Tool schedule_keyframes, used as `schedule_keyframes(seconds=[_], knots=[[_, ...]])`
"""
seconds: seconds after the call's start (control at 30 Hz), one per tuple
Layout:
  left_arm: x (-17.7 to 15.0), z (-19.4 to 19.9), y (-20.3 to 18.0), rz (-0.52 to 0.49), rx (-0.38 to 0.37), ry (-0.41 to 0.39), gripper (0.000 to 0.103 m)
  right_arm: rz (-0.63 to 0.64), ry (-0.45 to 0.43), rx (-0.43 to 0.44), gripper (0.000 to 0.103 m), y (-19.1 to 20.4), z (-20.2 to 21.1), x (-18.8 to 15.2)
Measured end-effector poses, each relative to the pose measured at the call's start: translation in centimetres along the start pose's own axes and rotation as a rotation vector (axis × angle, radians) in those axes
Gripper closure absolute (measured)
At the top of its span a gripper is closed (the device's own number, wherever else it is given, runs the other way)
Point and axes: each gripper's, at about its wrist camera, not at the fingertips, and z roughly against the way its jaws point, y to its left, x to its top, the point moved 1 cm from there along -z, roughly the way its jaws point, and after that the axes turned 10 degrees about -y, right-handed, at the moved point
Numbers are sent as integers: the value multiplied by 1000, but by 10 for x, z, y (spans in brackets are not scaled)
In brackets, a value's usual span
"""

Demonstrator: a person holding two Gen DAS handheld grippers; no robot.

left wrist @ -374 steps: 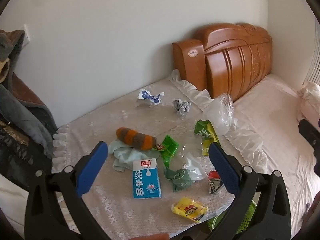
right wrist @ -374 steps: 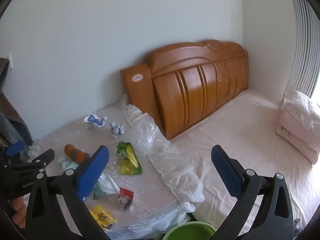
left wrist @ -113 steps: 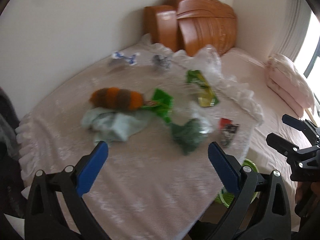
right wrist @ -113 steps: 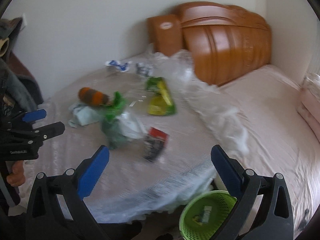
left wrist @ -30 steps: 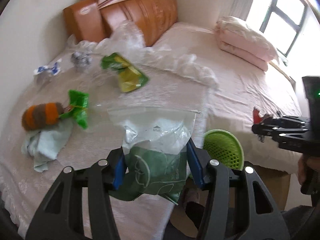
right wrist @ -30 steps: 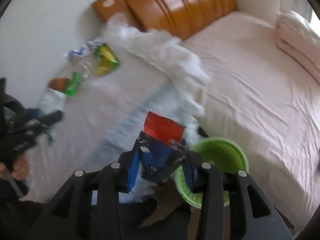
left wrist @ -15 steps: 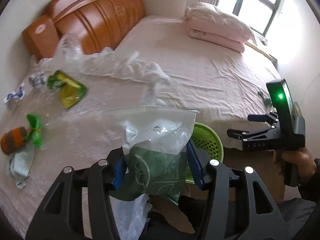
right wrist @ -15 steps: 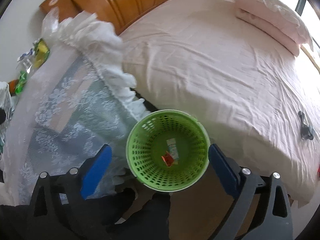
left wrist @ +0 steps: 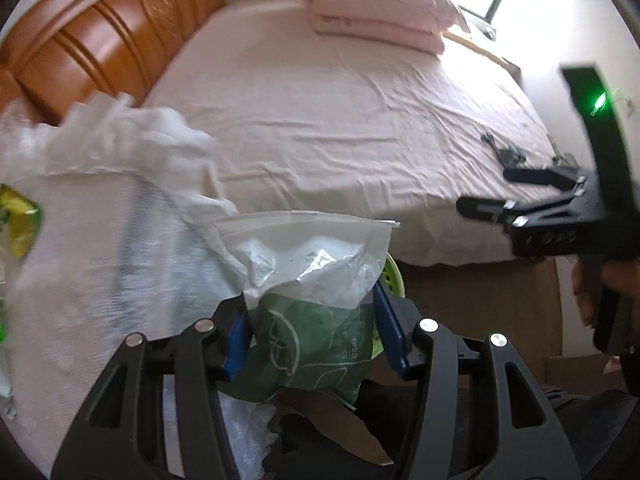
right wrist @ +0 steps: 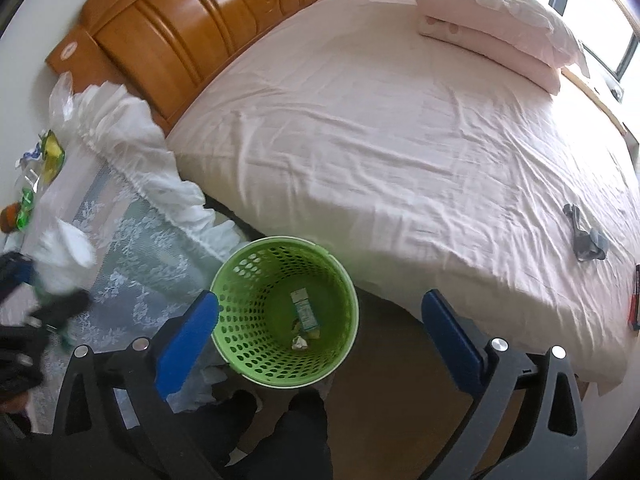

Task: Collect trash
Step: 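Carry both items over the green wastebasket and open both tools, then move both tools back over the bed toward the plush and towel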

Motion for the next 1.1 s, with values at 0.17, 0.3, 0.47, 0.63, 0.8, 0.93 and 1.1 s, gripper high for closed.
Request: schedule_keyframes(seconds=[0.17, 0.3, 0.47, 0.63, 0.8, 0.93, 1.1], knots=[[-7, -32, -20, -3, -43, 65, 14, 3, 6, 11, 2, -12, -5, 1], [-16, -59, -33, -7, -50, 123, 7, 7, 15, 15, 2, -17, -10, 1], [-24, -75, -34, 10, -1, 168, 7, 28, -1, 25, 2, -18, -7, 5], [-14, -57, -28, 18, 37, 112, 7, 25, -23, 33, 2, -18, -3, 11], [2, -29, -15, 44, 110, 48, 7, 37, -40, 60, 2, -11, -1, 21], [14, 12, 4, 100, 221, -41, 7, 58, -63, 96, 2, 3, 4, 32], [18, 79, 35, 210, 353, -161, 7, 144, -112, 182, 2, 42, 21, 56]])
